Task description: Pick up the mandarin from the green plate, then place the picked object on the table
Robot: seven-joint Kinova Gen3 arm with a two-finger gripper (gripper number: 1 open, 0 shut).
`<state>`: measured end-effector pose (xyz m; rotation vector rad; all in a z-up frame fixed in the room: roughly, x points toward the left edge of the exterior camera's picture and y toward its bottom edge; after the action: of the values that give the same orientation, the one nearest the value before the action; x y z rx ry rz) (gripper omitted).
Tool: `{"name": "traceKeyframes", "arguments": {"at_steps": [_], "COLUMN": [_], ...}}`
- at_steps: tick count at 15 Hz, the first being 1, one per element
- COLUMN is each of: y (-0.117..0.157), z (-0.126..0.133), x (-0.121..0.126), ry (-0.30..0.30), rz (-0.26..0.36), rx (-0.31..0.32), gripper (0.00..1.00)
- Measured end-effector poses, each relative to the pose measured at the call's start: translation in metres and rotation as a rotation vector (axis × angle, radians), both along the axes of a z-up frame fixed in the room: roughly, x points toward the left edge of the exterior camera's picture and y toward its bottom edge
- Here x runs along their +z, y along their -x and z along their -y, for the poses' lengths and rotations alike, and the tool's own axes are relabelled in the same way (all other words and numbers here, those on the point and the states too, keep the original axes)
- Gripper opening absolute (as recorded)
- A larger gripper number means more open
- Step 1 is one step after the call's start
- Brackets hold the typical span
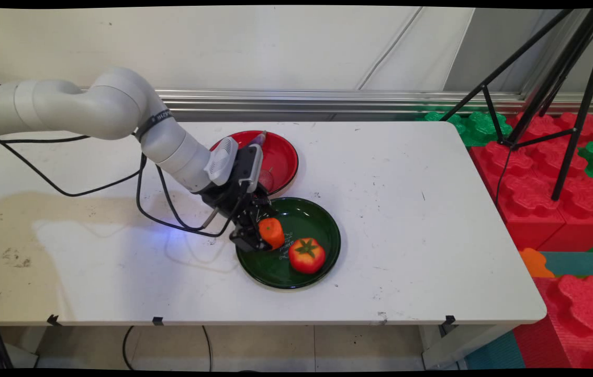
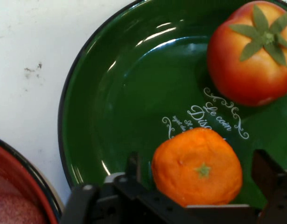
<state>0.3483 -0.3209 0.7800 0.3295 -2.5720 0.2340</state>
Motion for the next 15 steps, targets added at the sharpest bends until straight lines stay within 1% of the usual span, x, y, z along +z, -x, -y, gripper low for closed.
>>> {"name": "traceKeyframes", "arguments": {"at_steps": [1, 9, 15], "y": [0.001, 0.004, 0.001], "z": [0.001, 0.003, 0.002], "x": [-0.001, 0.000, 0.010], "ry": [0.000, -0.001, 0.013], "rz": [0.000, -0.001, -0.017], "rx": [-0.002, -0.018, -0.023], "gripper": [0.00, 0.00, 0.00]}}
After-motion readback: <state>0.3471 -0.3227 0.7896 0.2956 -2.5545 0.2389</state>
